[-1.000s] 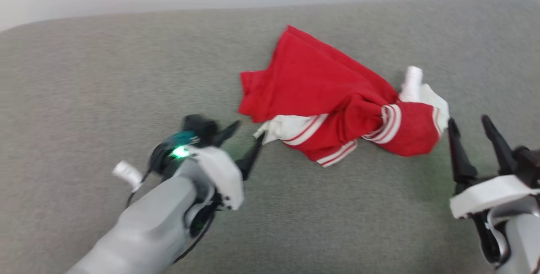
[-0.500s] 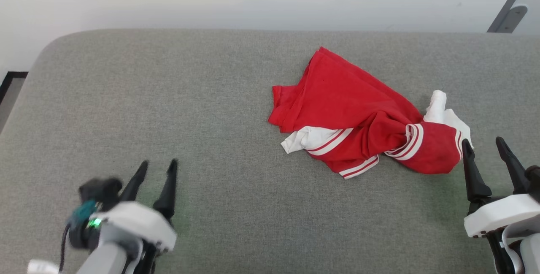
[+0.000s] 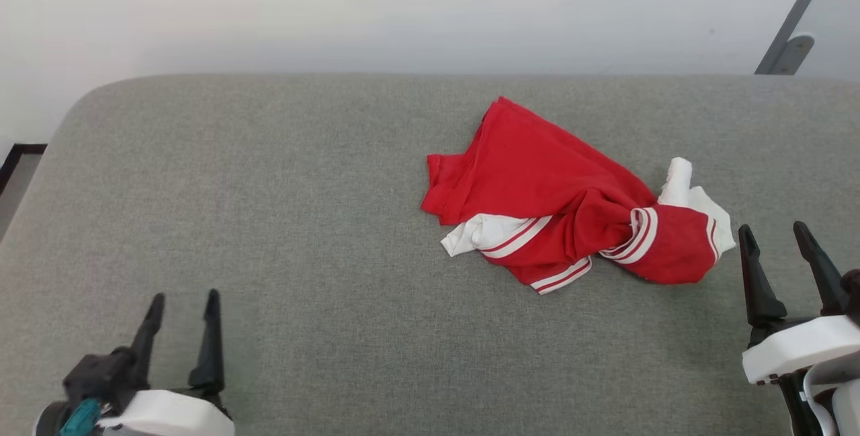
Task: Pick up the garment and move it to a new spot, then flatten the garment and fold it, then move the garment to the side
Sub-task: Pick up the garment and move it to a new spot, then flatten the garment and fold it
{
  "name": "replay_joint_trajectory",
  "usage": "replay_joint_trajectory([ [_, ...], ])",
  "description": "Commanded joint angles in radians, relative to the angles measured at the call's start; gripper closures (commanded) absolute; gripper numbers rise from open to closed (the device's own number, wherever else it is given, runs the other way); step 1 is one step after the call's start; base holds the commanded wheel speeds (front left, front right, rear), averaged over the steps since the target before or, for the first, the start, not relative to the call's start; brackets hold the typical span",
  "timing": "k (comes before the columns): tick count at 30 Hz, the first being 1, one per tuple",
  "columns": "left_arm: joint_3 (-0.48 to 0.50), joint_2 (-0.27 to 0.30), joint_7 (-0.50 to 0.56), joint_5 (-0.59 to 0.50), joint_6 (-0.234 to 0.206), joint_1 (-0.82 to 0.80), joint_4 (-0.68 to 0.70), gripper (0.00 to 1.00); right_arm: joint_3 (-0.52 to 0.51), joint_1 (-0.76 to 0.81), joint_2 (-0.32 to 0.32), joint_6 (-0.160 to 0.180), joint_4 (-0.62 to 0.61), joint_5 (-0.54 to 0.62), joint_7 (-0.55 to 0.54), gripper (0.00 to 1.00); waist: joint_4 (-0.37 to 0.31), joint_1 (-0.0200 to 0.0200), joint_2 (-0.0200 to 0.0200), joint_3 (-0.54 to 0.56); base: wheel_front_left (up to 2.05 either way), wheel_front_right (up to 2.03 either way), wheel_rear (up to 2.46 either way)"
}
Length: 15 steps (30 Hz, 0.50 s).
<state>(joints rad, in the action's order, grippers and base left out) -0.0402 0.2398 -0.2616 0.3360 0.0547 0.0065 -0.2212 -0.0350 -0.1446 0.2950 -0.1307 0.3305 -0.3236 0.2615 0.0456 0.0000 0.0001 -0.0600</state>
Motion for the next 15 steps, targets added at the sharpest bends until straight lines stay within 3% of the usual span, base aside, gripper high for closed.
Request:
replay_joint_trajectory([
  [1, 0.018, -0.01, -0.005, -0.02, 0.012, 0.013, 0.013, 0.0, -0.001, 0.013, -0.003, 0.0, -0.004, -0.001, 0.004, 0.0, -0.003, 0.0, -0.0001, 0.007, 0.0, 0.0, 0.0],
  [7, 0.086, -0.062, -0.005, -0.078, 0.057, 0.051, 0.042, 0.0, -0.003, 0.028, -0.005, 0.0, -0.035, -0.001, -0.01, 0.0, -0.008, 0.0, -0.0001, 0.025, 0.0, 0.0, 0.0],
  [15, 0.122, -0.102, -0.005, -0.114, 0.074, 0.076, 0.028, 0.0, -0.007, 0.034, -0.011, 0.0, -0.037, 0.0, -0.014, 0.0, -0.013, 0.0, -0.0001, 0.027, 0.0, 0.0, 0.0],
])
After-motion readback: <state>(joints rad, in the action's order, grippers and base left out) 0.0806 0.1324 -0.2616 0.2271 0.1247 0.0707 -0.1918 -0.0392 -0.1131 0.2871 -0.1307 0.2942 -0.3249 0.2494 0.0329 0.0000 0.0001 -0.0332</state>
